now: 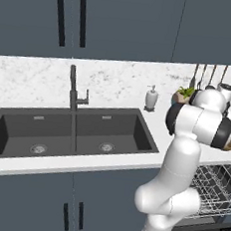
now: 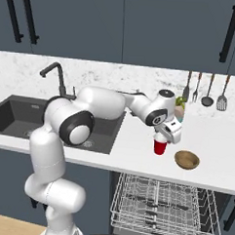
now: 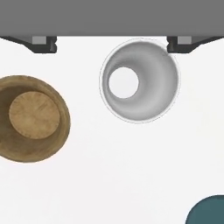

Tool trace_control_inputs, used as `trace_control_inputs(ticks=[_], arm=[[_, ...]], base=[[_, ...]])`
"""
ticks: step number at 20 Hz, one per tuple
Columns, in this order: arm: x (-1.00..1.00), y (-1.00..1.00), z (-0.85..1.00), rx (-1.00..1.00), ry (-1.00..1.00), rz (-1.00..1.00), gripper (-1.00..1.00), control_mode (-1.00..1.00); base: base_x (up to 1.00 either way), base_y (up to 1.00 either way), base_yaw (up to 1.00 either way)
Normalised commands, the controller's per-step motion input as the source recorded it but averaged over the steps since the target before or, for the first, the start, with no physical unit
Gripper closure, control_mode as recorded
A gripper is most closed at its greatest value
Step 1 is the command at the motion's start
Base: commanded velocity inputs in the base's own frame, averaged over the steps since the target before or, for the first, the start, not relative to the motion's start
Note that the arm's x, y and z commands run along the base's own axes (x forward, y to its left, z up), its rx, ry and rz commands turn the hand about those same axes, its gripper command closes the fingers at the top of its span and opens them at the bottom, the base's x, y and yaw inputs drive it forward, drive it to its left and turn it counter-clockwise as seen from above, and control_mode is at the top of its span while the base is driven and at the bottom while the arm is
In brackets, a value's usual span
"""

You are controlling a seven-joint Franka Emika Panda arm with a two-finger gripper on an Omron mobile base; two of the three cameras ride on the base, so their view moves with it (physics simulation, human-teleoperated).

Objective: Pick up the cup and bowl from the counter, place them in the dishwasher, and close the dishwasher door.

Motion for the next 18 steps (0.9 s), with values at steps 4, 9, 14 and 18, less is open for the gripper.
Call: trace_control_inputs(ticks=[4, 9, 14, 18], arm=[[0.0, 0.0, -0.25, 0.0, 0.0, 0.0, -1.0, -1.0], [0.0, -0.03, -0.13, 0.0, 0.0, 0.0, -1.0, -1.0], [0.0, -0.01, -0.12, 0.01, 0.0, 0.0, -1.0, -1.0], [0.0, 0.0, -0.24, 0.01, 0.0, 0.0, -1.0, -1.0]], base=[[0.0, 0.0, 0.0], [0.0, 0.0, 0.0], [0.0, 0.0, 0.0], [0.0, 0.0, 0.0]])
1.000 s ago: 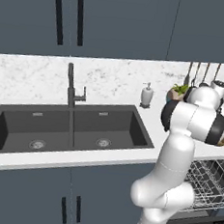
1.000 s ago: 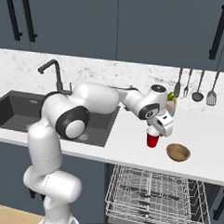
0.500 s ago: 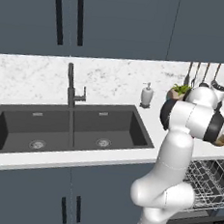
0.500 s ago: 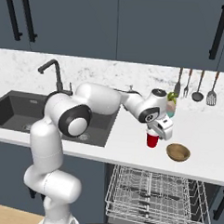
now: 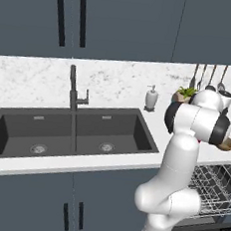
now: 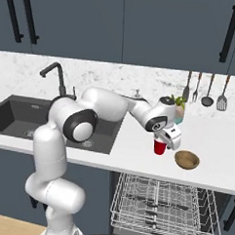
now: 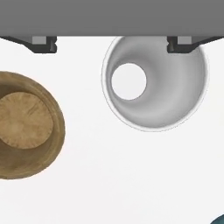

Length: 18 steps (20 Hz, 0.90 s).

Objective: Pick up the cup and bowl from the counter, place them in the dishwasher, and close the dishwasher door.

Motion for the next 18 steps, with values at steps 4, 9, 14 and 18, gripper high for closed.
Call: trace_control_inputs(ticks=[4, 9, 14, 18], arm=[[0.0, 0.0, -0.32, 0.0, 0.0, 0.0, -1.0, -1.0], [0.0, 0.0, -0.36, 0.0, 0.0, 0.0, -1.0, -1.0], [0.0, 0.0, -0.2, 0.01, 0.0, 0.0, -1.0, -1.0], [0.0, 0.0, 0.0, 0.0, 0.0, 0.0, 1.0, -1.0]], base=[[0.0, 0.0, 0.0], [0.0, 0.0, 0.0], [0.0, 0.0, 0.0], [0.0, 0.0, 0.0]])
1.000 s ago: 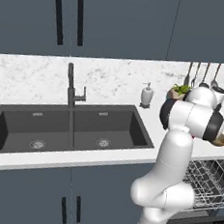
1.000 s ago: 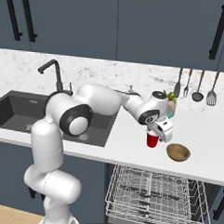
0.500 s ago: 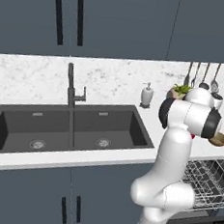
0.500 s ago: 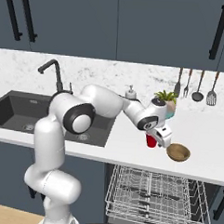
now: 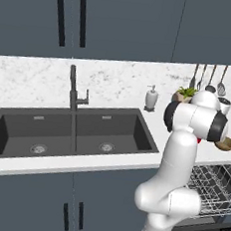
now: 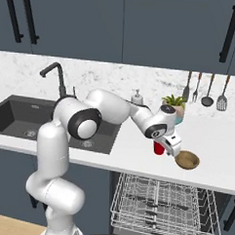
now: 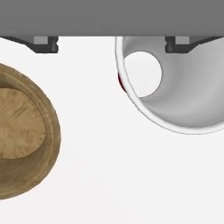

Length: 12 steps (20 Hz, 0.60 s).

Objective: Pick up the cup and bowl from the counter, place them in the dishwasher, and close the dishwasher door.

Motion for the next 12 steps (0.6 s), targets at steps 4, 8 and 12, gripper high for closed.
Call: trace_control_inputs(ticks=[4, 8, 12], arm=[[0.0, 0.0, 0.0, 0.0, 0.0, 0.0, 1.0, -1.0], [-0.11, 0.0, 0.0, 0.0, -0.01, 0.0, 1.0, -1.0], [-0.47, 0.13, 0.02, 0.0, -0.07, 0.0, 1.0, -1.0]], base=[[0.0, 0.0, 0.0], [0.0, 0.0, 0.0], [0.0, 0.0, 0.0]])
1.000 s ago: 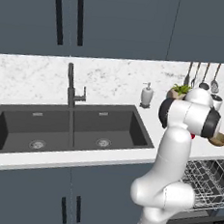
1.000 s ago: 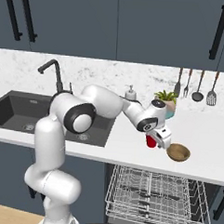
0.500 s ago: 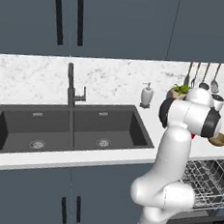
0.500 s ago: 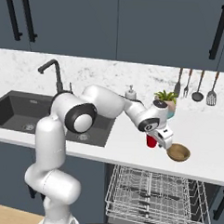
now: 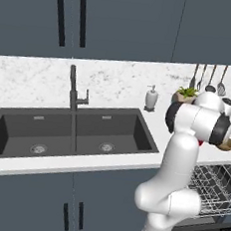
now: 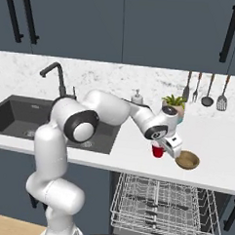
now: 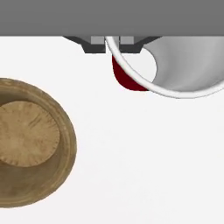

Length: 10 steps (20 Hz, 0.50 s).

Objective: Pick up the cup and bowl from the counter, place them in the dishwasher, and close the dishwasher door.

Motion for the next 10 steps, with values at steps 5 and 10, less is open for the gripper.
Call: trace_control_inputs(ticks=[5, 10], arm=[[-0.93, 0.53, 0.01, 0.0, -0.07, 0.07, 1.0, -1.0], [-1.0, 0.53, 0.0, 0.0, -0.05, 0.11, 1.0, -1.0]], base=[[0.0, 0.0, 0.0], [0.0, 0.0, 0.0]])
